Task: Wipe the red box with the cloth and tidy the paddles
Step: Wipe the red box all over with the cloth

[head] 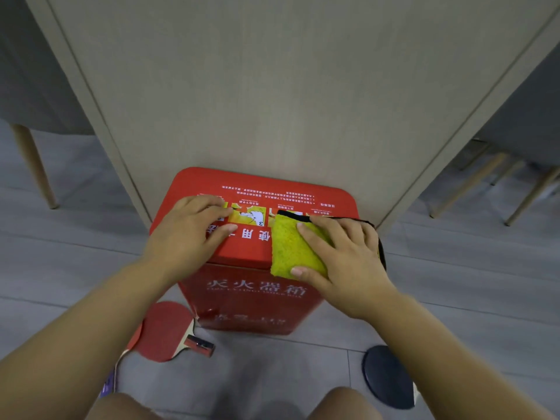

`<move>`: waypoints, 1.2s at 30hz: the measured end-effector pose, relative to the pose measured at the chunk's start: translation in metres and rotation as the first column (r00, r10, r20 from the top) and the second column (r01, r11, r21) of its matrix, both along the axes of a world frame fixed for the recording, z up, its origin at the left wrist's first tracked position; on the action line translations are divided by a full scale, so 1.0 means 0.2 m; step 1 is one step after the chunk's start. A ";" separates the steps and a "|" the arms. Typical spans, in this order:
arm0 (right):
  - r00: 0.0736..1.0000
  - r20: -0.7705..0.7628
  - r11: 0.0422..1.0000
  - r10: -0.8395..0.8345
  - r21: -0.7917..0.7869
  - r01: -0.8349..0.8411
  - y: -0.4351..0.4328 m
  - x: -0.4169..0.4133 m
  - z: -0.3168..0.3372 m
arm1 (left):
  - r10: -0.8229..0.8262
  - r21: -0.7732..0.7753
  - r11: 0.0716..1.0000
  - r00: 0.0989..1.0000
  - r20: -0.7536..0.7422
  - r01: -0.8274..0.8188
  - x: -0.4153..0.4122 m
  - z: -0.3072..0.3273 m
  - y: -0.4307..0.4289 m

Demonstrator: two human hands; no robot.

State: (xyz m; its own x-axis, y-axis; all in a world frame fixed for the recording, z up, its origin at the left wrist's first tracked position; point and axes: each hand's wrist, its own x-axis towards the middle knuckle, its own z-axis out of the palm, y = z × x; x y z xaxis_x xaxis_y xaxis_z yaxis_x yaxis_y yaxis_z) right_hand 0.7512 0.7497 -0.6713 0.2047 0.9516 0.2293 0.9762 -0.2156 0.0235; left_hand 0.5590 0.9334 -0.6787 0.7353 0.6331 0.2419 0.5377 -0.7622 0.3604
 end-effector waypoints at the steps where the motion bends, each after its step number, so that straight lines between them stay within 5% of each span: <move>1: 1.000 0.004 1.000 -0.009 0.026 0.009 0.00 0.00 -0.01 | 0.000 0.015 1.000 1.000 -0.001 0.000 0.00 -0.01 0.00; 6: 0.989 -0.085 0.988 -0.123 0.079 0.130 0.08 0.04 -0.01 | -0.032 0.036 0.999 0.998 -0.047 0.033 -0.03 -0.04 0.02; 11: 0.931 -0.214 0.955 -0.296 -0.056 0.291 0.25 0.23 0.04 | -0.051 0.066 0.996 0.998 -0.029 0.053 -0.03 -0.04 0.04; 15: 0.934 -0.212 0.950 -0.287 0.060 0.305 0.40 0.29 0.03 | -0.050 0.057 0.997 0.999 -0.018 0.051 -0.04 -0.04 0.04; 21: 0.958 -0.164 0.970 -0.234 0.034 0.242 0.46 0.25 0.04 | -0.036 0.078 0.996 0.999 -0.007 0.036 -0.01 -0.05 0.04; 31: 0.964 -0.259 0.983 0.063 -0.153 -0.105 0.31 0.06 0.11 | -0.008 0.035 0.999 0.998 0.063 0.006 -0.02 -0.04 0.02; 36: 0.958 -0.238 0.977 0.161 -0.101 -0.189 0.10 0.02 0.07 | 0.135 0.038 0.990 0.991 0.012 -0.135 -0.02 -0.05 0.02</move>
